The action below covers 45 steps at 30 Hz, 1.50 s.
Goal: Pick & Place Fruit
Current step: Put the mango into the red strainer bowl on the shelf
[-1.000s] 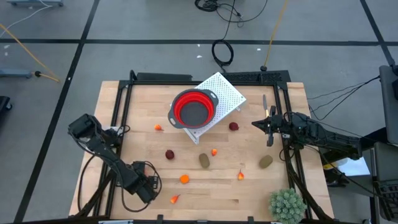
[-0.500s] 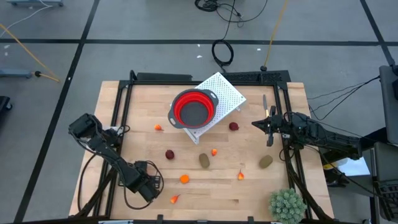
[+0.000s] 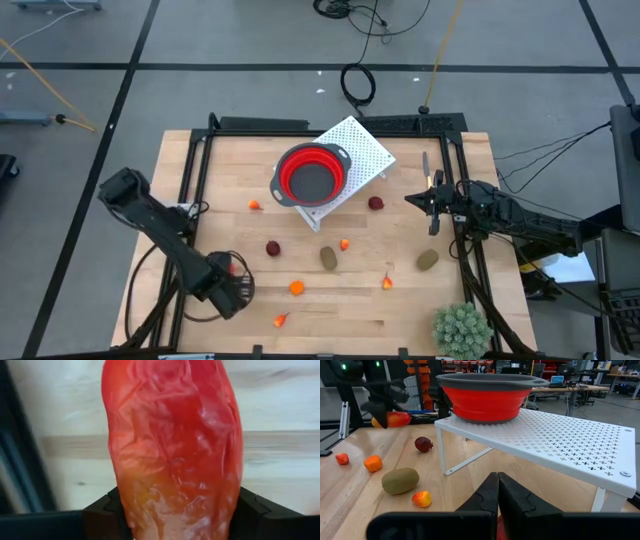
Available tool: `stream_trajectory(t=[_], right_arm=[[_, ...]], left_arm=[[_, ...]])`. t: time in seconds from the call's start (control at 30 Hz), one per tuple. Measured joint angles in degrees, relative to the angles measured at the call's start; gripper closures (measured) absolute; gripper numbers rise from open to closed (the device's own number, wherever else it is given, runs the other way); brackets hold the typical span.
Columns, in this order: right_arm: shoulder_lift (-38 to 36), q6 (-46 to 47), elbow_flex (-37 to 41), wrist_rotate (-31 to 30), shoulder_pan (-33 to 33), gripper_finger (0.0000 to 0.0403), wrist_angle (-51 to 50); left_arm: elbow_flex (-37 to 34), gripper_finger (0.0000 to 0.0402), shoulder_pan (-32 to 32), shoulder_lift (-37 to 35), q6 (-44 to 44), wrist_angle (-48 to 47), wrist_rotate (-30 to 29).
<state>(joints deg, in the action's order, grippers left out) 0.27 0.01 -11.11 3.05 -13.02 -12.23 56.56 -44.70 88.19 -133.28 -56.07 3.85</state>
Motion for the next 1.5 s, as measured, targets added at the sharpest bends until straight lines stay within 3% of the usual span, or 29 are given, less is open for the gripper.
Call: stream_trajectory(t=[0.3, 0.47, 0.6, 0.83, 1.13, 1.33, 1.5], right_arm=[[0.00, 0.00, -0.02, 0.00, -0.02, 0.0403, -0.02], [0.00, 0.00, -0.01, -0.01, -0.01, 0.0403, 0.00], [0.02, 0.00, -0.02, -0.02, -0.02, 0.0403, 0.00], [0.01, 0.00, -0.02, -0.02, -0.02, 0.0403, 0.00], [0.00, 0.00, 0.00, -0.02, -0.02, 0.0403, 0.00], [0.00, -0.01, -0.01, -0.02, -0.02, 0.0403, 0.00], [0.01, 0.00, 0.00, -0.02, -0.02, 0.0403, 0.00]], left_arm=[[0.87, 0.0169, 0.27, -9.83, 2.71, 2.62, -25.65], [0.89, 0.0183, 1.65, -11.84, 9.79, 8.73, -39.95], [0.89, 0.0193, 3.62, -11.85, 19.69, 17.92, -46.17], [0.89, 0.0170, 8.53, -11.85, 41.00, 39.66, -48.98], [0.93, 0.0190, 14.67, -11.85, 79.63, 73.18, -50.07], [0.96, 0.0164, 17.57, -11.87, 101.38, 92.16, -42.63], [0.96, 0.0179, 19.79, -11.87, 110.22, 99.87, -35.26]])
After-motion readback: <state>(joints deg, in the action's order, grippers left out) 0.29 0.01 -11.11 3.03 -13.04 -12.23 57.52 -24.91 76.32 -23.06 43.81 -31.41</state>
